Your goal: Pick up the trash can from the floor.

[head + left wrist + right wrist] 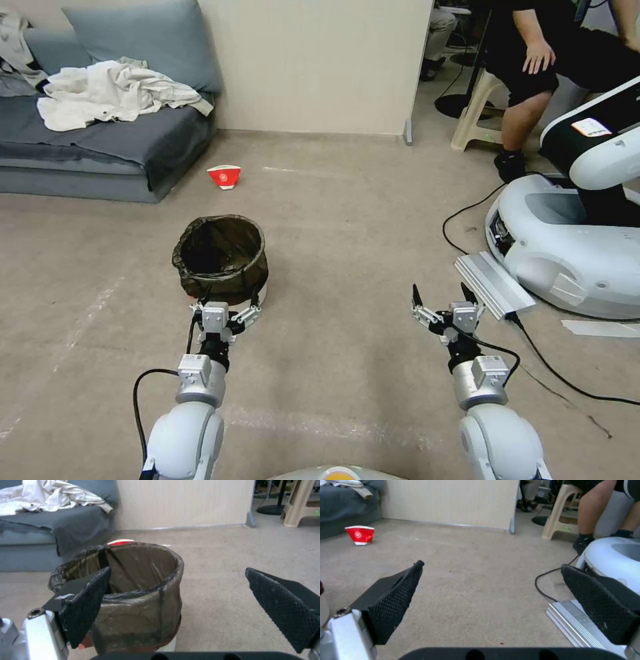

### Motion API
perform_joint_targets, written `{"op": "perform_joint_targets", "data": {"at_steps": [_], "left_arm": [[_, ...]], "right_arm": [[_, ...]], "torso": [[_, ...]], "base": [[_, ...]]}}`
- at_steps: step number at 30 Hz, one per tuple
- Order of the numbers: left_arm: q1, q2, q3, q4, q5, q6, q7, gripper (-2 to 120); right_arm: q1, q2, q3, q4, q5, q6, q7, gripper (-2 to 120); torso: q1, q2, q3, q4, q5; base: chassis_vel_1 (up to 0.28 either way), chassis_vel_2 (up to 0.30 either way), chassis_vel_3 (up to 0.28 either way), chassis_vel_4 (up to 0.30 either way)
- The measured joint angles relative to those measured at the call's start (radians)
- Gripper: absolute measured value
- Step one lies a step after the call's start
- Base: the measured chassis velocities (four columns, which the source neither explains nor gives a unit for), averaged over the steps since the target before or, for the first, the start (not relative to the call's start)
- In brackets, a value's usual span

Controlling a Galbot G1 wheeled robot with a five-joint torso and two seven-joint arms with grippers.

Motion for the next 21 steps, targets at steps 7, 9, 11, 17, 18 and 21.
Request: {"op": "perform_joint_targets", "data": {"at_steps": [7, 9, 11, 17, 18, 21], "left_arm": [[0.0, 0.0, 0.0, 0.0, 0.0, 0.0, 0.0, 100], [0.0, 0.0, 0.0, 0.0, 0.0, 0.0, 0.0, 100], [0.0, 0.0, 0.0, 0.0, 0.0, 0.0, 0.0, 100], [0.0, 0.0, 0.0, 0.0, 0.0, 0.0, 0.0, 100], [0.001, 0.0, -0.001, -0.001, 0.0, 0.0, 0.0, 100], [0.008, 0.001, -0.003, -0.013, -0.003, 0.0, -0.001, 100]], "right_arm": [[0.0, 0.0, 0.0, 0.0, 0.0, 0.0, 0.0, 100], [0.0, 0.0, 0.0, 0.0, 0.0, 0.0, 0.0, 100], [0.0, 0.0, 0.0, 0.0, 0.0, 0.0, 0.0, 100], [0.0, 0.0, 0.0, 0.0, 0.0, 0.0, 0.0, 100], [-0.001, 0.0, 0.001, 0.002, 0.002, -0.002, 0.0, 100], [-0.005, 0.001, 0.005, 0.014, 0.008, -0.01, 0.0, 100]], "torso": [[0.0, 0.0, 0.0, 0.0, 0.0], [0.0, 0.0, 0.0, 0.0, 0.0], [0.0, 0.0, 0.0, 0.0, 0.0], [0.0, 0.0, 0.0, 0.0, 0.0], [0.0, 0.0, 0.0, 0.0, 0.0], [0.0, 0.0, 0.0, 0.0001, 0.0003]], "base": [[0.0, 0.0, 0.0, 0.0], [0.0, 0.0, 0.0, 0.0], [0.0, 0.0, 0.0, 0.0], [0.0, 0.0, 0.0, 0.0], [0.0, 0.0, 0.0, 0.0], [0.0, 0.0, 0.0, 0.0]]}}
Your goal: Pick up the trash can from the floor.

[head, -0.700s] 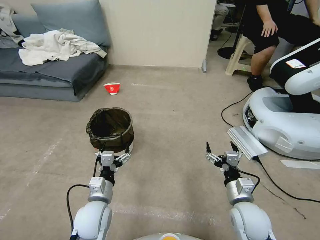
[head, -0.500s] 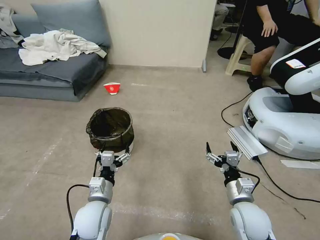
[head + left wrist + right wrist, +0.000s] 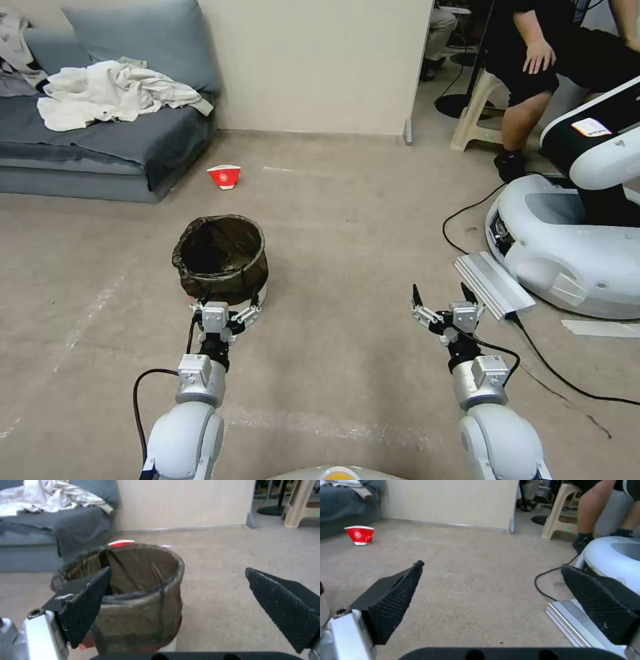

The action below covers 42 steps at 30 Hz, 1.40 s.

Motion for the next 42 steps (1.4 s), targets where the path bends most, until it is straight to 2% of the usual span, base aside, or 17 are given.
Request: {"op": "perform_joint_targets", "data": {"at_steps": [3, 5, 7, 8, 11, 13, 15, 17, 18, 20, 24, 42], "left_arm": [[0.01, 0.003, -0.005, -0.017, -0.005, 0.0, -0.002, 100], [0.045, 0.014, -0.026, -0.076, -0.02, -0.001, -0.011, 100], [0.083, 0.025, -0.047, -0.138, -0.037, -0.003, -0.022, 100], [0.083, 0.025, -0.047, -0.138, -0.037, -0.003, -0.022, 100], [0.149, 0.045, -0.084, -0.248, -0.066, -0.008, -0.039, 100], [0.157, 0.047, -0.088, -0.261, -0.07, -0.008, -0.041, 100], [0.211, 0.064, -0.119, -0.351, -0.094, -0.012, -0.056, 100], [0.223, 0.067, -0.126, -0.371, -0.1, -0.013, -0.059, 100], [0.257, 0.078, -0.145, -0.428, -0.115, -0.014, -0.068, 100], [0.3, 0.089, -0.164, -0.483, -0.127, -0.012, -0.08, 100], [0.352, 0.098, -0.168, -0.497, -0.128, 0.01, -0.09, 100], [0.352, 0.096, -0.171, -0.493, -0.13, 0.025, -0.091, 100]], "right_arm": [[-0.015, 0.004, 0.019, 0.054, 0.027, -0.027, 0.0, 100], [-0.033, 0.009, 0.044, 0.121, 0.06, -0.063, -0.001, 100], [-0.052, 0.015, 0.068, 0.188, 0.093, -0.099, -0.002, 100], [-0.052, 0.015, 0.068, 0.188, 0.093, -0.099, -0.002, 100], [-0.083, 0.024, 0.109, 0.301, 0.15, -0.16, -0.005, 100], [-0.087, 0.025, 0.113, 0.314, 0.157, -0.167, -0.006, 100], [-0.115, 0.032, 0.147, 0.411, 0.208, -0.22, -0.01, 100], [-0.124, 0.035, 0.15, 0.43, 0.224, -0.232, -0.013, 100], [-0.142, 0.038, 0.151, 0.457, 0.25, -0.258, -0.021, 100], [-0.149, 0.033, 0.15, 0.466, 0.26, -0.272, -0.025, 100], [-0.161, 0.014, 0.155, 0.472, 0.265, -0.281, -0.036, 100], [-0.151, 0.012, 0.15, 0.453, 0.26, -0.274, -0.032, 100]], "torso": [[0.0, 0.0, 0.0, -0.0003, -0.0011], [0.0, 0.0, 0.0, -0.0003, 0.0002], [0.0, 0.0, 0.0, -0.0001, -0.0006], [0.0, 0.0, 0.0, -0.0001, -0.0006], [0.0, 0.0, 0.0, 0.0, -0.0004], [0.0, 0.0, 0.0, -0.0001, -0.0005], [0.0, 0.0, 0.0, 0.0, -0.0004], [0.0, 0.0, 0.0, -0.0002, -0.0005], [0.0, 0.0, 0.0, -0.0003, -0.0007], [0.0, 0.0, 0.0, -0.0004, 0.0], [0.0, 0.0, 0.0, 0.0, -0.0006], [0.0, 0.0, 0.0, -0.0002, -0.0003]], "base": [[0.0, 0.0, 0.0, 0.0], [0.0, 0.0, 0.0, 0.0], [0.0, 0.0, 0.0, 0.0], [0.0, 0.0, 0.0, 0.0], [0.0, 0.0, 0.0, 0.0], [0.0, 0.0, 0.0, 0.0], [0.0, 0.0, 0.0, 0.0], [0.0, 0.0, 0.0, 0.0], [0.0, 0.0, 0.0, 0.0], [0.0, 0.0, 0.0, 0.0], [0.0, 0.0, 0.0, 0.0], [0.0, 0.0, 0.0, 0.0]]}}
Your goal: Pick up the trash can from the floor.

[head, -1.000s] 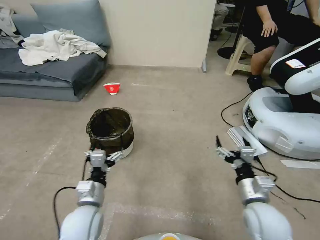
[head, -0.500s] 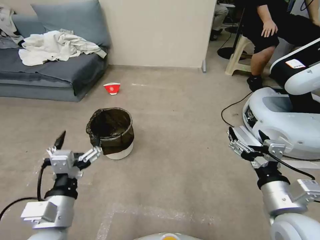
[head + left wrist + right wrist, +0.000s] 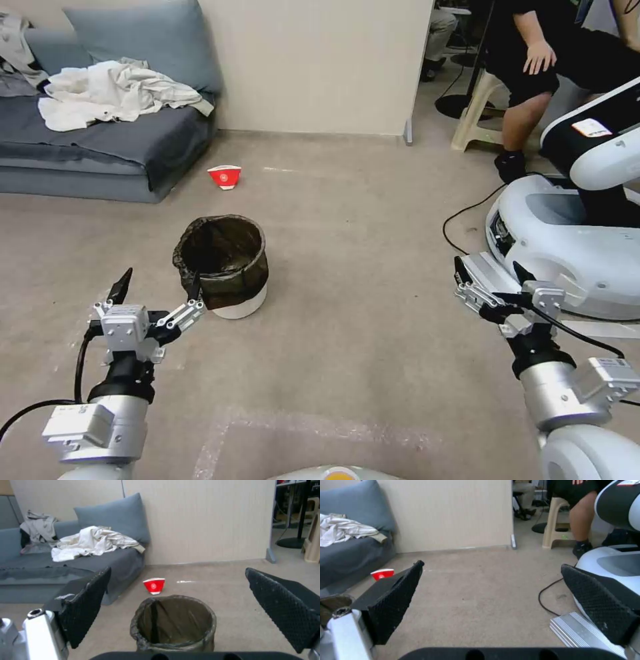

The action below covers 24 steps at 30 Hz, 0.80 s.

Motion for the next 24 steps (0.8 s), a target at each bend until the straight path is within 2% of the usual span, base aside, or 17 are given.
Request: {"op": "perform_joint_targets", "data": {"at_steps": [24], "left_arm": [[-0.008, -0.001, 0.001, 0.005, -0.011, -0.016, 0.01, 100]], "right_arm": [[0.002, 0.008, 0.0, 0.002, -0.004, 0.001, -0.008, 100]], "torso": [[0.0, 0.0, 0.0, 0.0, 0.0]], "base": [[0.051, 0.046, 0.045, 0.049]]}}
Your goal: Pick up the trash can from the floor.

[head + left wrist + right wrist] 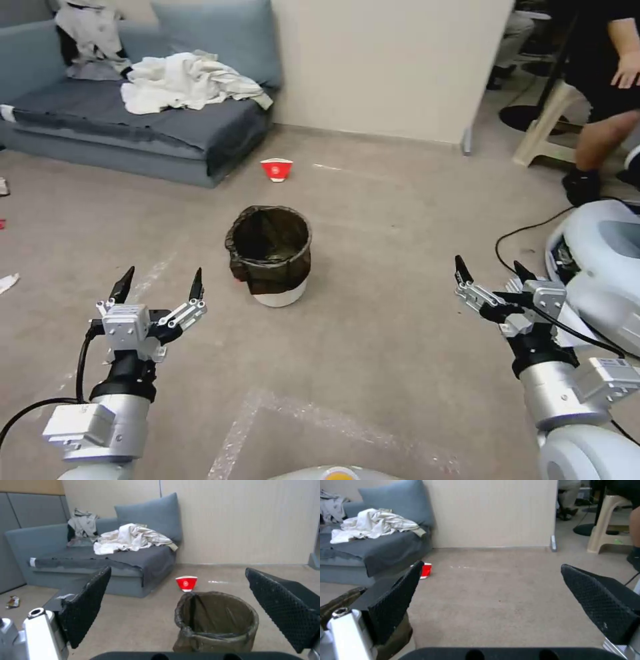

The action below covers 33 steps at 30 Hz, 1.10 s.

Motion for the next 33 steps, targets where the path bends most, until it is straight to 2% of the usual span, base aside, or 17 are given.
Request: {"op": "perform_joint_targets", "data": {"at_steps": [11, 33], "left_arm": [[-0.01, 0.004, -0.004, 0.001, -0.012, 0.0, -0.004, 100], [-0.017, 0.01, -0.008, 0.001, -0.029, 0.0, -0.006, 100]], "right_arm": [[0.001, 0.001, -0.006, 0.002, -0.001, 0.0, -0.003, 100], [0.0, 0.004, -0.013, 0.004, -0.006, 0.0, -0.003, 100]], "torso": [[0.0, 0.0, 0.0, 0.0, 0.0], [0.0, 0.0, 0.0, 0.0001, 0.0]], "base": [[-0.027, 0.033, 0.041, -0.028], [-0.103, 0.097, 0.103, -0.097]]}}
